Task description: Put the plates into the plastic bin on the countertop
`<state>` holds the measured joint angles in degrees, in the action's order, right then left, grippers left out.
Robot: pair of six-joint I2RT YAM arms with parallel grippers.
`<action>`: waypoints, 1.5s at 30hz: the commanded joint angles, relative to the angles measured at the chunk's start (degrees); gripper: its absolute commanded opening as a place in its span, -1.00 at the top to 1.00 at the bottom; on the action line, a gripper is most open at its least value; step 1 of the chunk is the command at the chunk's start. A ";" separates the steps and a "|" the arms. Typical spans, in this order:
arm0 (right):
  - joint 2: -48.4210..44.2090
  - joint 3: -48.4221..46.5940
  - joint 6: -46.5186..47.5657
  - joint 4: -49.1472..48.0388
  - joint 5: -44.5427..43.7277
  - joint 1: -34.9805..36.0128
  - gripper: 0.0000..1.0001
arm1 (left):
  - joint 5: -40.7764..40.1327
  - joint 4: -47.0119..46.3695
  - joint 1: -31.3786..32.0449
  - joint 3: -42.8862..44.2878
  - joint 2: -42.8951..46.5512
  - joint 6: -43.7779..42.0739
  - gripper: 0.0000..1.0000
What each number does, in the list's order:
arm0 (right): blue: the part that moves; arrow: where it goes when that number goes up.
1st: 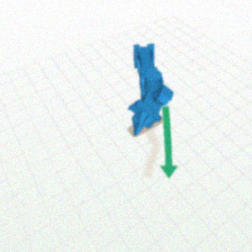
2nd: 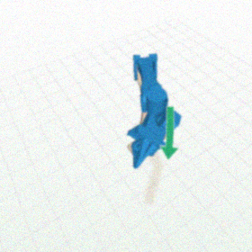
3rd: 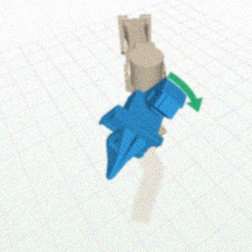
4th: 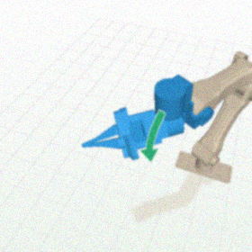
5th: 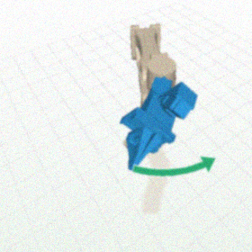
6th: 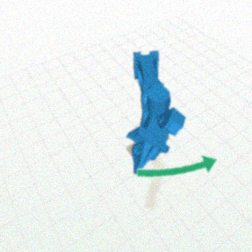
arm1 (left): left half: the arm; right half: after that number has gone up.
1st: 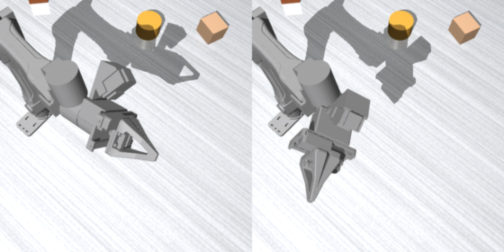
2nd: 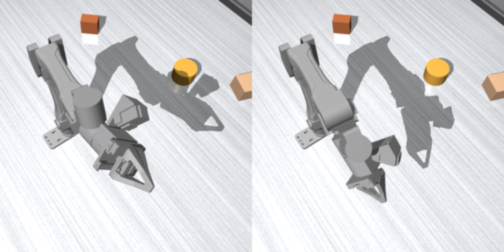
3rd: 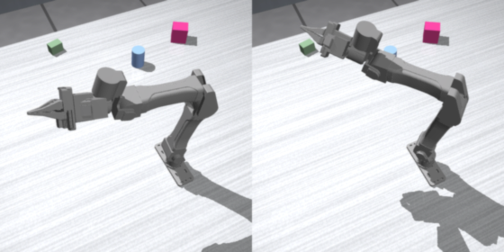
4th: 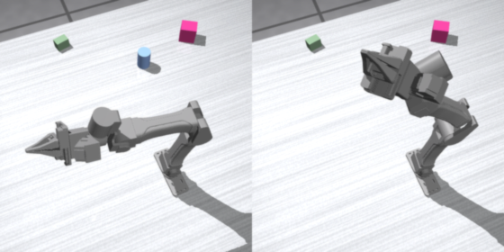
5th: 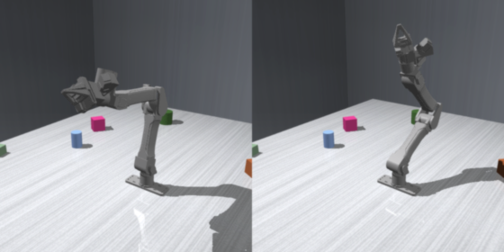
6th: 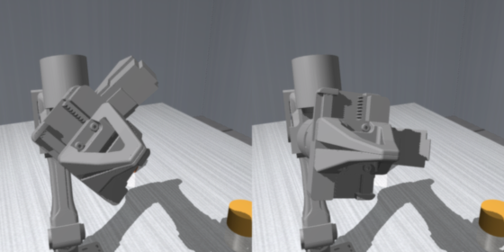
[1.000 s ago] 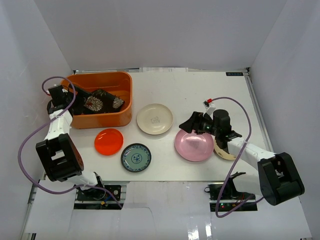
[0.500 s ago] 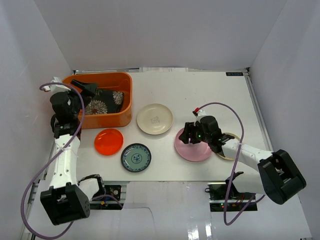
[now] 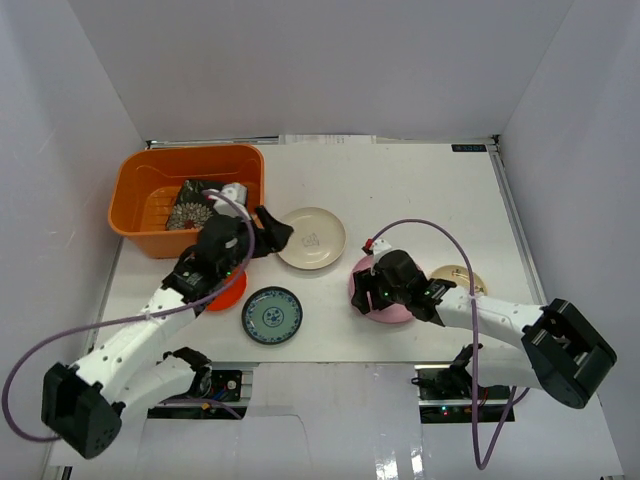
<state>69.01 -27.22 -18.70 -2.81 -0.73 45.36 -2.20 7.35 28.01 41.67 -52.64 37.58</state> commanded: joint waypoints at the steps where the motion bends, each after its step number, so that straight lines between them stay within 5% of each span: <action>1: 3.13 -1.60 1.56 1.84 -2.43 1.65 -0.33 | -13.17 2.58 10.29 2.00 -5.96 -4.70 -0.50; 5: 3.94 -2.92 1.82 2.72 -4.27 3.06 -0.25 | -17.93 3.10 18.47 6.57 -18.16 -8.31 -0.50; 14: -5.45 -1.43 1.47 5.88 -5.95 3.59 -0.39 | -11.09 -1.99 21.12 12.29 -34.62 -19.55 -0.52; 22: -18.46 2.35 -1.34 7.99 -5.42 3.50 -0.09 | -9.57 -3.14 21.12 18.61 -48.76 -27.12 -0.53; 25: -20.58 3.23 -1.60 8.87 -5.07 3.42 -0.09 | -13.00 -1.48 21.12 22.22 -52.46 -27.91 -0.40; 28: -22.33 3.84 -1.95 9.75 -5.51 3.50 -0.09 | -14.24 -1.03 21.12 23.72 -54.76 -27.92 -0.02; 29: -22.78 4.10 -1.96 9.93 -5.77 3.50 -0.09 | -14.41 -1.11 21.12 23.81 -54.76 -27.83 0.16; 30: -23.04 4.28 -2.04 10.01 -6.21 3.50 -0.09 | -14.76 -1.20 21.12 23.63 -54.50 -27.57 0.68; 32: -23.48 4.90 -1.96 10.46 -6.65 3.42 -0.09 | -15.03 -1.20 21.12 23.63 -53.62 -27.21 1.00; 35: -22.17 5.69 -1.35 10.37 -6.56 3.50 -0.12 | -13.45 -1.20 21.12 23.98 -50.29 -27.21 1.00; 41: -18.04 5.08 0.15 8.09 -3.31 3.50 -0.50 | -9.93 1.34 21.21 29.33 -37.11 -27.12 1.00; 45: -16.11 4.46 0.68 6.06 -3.75 3.42 -0.61 | -17.03 11.32 20.77 39.60 -32.26 -30.63 1.00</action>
<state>51.90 -21.89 -19.29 6.87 -4.73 48.51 -14.83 13.93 49.15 72.99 -91.94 9.17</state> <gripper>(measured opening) 0.797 0.026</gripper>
